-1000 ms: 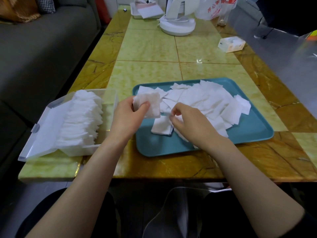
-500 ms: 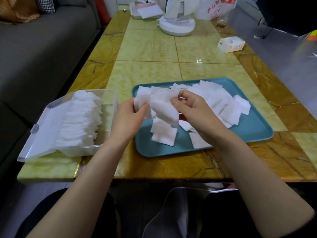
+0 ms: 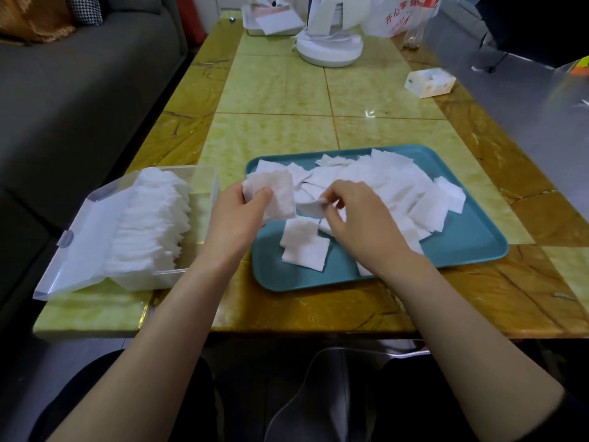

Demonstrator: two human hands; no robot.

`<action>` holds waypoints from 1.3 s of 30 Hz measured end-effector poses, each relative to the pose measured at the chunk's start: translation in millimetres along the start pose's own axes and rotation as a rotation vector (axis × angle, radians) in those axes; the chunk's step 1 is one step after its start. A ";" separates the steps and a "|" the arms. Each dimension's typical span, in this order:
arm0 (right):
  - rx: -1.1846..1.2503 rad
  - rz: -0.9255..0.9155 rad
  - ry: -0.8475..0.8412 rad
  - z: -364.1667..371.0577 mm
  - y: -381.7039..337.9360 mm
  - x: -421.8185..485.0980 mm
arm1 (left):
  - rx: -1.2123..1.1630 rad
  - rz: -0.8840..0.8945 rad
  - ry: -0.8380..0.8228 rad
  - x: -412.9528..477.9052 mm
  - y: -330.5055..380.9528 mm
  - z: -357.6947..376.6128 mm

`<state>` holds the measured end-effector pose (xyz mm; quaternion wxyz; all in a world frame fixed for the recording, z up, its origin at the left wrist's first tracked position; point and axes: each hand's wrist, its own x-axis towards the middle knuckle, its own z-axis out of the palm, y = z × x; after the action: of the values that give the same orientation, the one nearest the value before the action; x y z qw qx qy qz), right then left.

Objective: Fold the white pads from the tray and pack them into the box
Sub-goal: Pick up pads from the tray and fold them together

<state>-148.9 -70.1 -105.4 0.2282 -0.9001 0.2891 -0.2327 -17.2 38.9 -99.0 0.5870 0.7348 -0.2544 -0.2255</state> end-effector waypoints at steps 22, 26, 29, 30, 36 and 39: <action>0.323 -0.005 -0.035 -4.6 -12.4 2.3 | 0.171 0.073 -0.216 -8.5 -3.6 6.7; 0.269 -0.022 0.029 -4.7 -11.2 1.6 | 0.167 0.060 -0.289 -11.4 -0.6 6.7; 0.237 -0.064 0.060 -3.6 -12.8 0.5 | 0.176 0.068 -0.308 -13.1 -0.1 6.3; 0.240 -0.066 0.052 -2.9 -13.2 0.1 | 0.175 0.070 -0.309 -13.7 0.0 6.7; 0.340 0.035 -0.135 -4.1 -17.1 -0.6 | 0.184 0.020 -0.287 -12.8 -1.1 6.9; 0.346 0.027 -0.119 -5.0 -16.4 -0.6 | 0.124 -0.018 -0.297 -14.1 1.5 6.1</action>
<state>-145.3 -59.2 -92.6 0.3994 -0.8556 0.2427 -0.2224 -32.0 43.0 -98.3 0.4945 0.7303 -0.3453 -0.3207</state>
